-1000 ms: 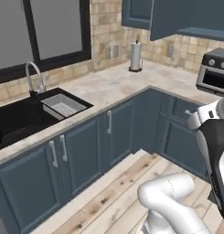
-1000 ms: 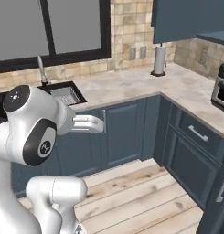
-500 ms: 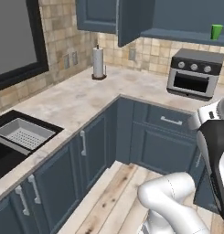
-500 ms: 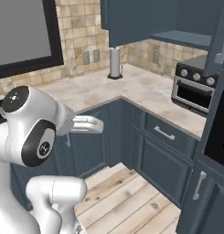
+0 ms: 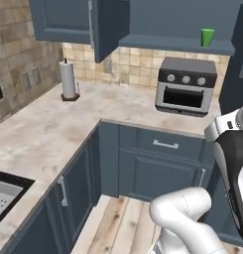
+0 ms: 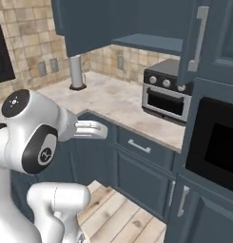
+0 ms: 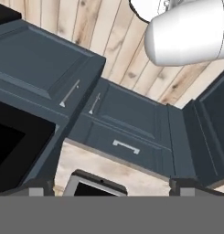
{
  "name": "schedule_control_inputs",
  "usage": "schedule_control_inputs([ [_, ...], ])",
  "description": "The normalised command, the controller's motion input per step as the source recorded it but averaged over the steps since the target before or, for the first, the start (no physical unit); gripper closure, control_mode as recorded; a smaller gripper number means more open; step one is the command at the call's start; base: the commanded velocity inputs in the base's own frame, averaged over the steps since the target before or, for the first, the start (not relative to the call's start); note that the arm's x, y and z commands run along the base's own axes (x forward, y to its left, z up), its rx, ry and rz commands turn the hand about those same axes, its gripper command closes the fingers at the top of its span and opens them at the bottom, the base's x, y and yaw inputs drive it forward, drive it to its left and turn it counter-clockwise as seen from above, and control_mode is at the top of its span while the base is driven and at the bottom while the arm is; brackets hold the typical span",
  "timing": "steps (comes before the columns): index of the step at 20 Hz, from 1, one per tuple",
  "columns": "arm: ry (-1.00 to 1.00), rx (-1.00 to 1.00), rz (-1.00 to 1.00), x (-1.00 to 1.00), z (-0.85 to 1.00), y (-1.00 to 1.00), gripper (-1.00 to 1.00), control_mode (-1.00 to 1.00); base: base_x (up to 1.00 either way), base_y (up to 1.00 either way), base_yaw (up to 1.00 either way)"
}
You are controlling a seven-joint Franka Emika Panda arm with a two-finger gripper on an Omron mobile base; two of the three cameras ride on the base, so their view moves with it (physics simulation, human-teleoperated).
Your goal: There is a tray on the dining counter. Grab the cup, mug, and pitcher and place them on the tray. The pitcher may be placed next to the tray if it cannot fit the tray.
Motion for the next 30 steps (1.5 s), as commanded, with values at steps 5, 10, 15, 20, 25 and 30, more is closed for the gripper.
schedule_control_inputs([
  [5, 0.0, 0.0, 0.0, 0.0, 0.0, 0.0, -1.0, 1.0, 0.71, 0.06, -0.32],
  [10, 0.0, 0.0, 0.0, 0.0, 0.0, 0.0, -1.0, 1.0, 0.53, 0.07, -0.27],
  [15, 0.0, 0.0, 0.0, 0.0, 0.0, 0.0, -1.0, 1.0, 0.4, 0.01, -0.28],
  [20, 0.0, 0.0, 0.0, 0.0, 0.0, 0.0, -1.0, 1.0, 0.34, 0.32, -0.3],
  [25, 0.0, 0.0, 0.0, 0.0, 0.0, 0.0, -1.0, 1.0, 0.12, 0.62, -0.26],
  [30, 0.0, 0.0, 0.0, 0.0, 0.0, 0.0, -1.0, 1.0, 0.31, 0.32, -0.24],
])
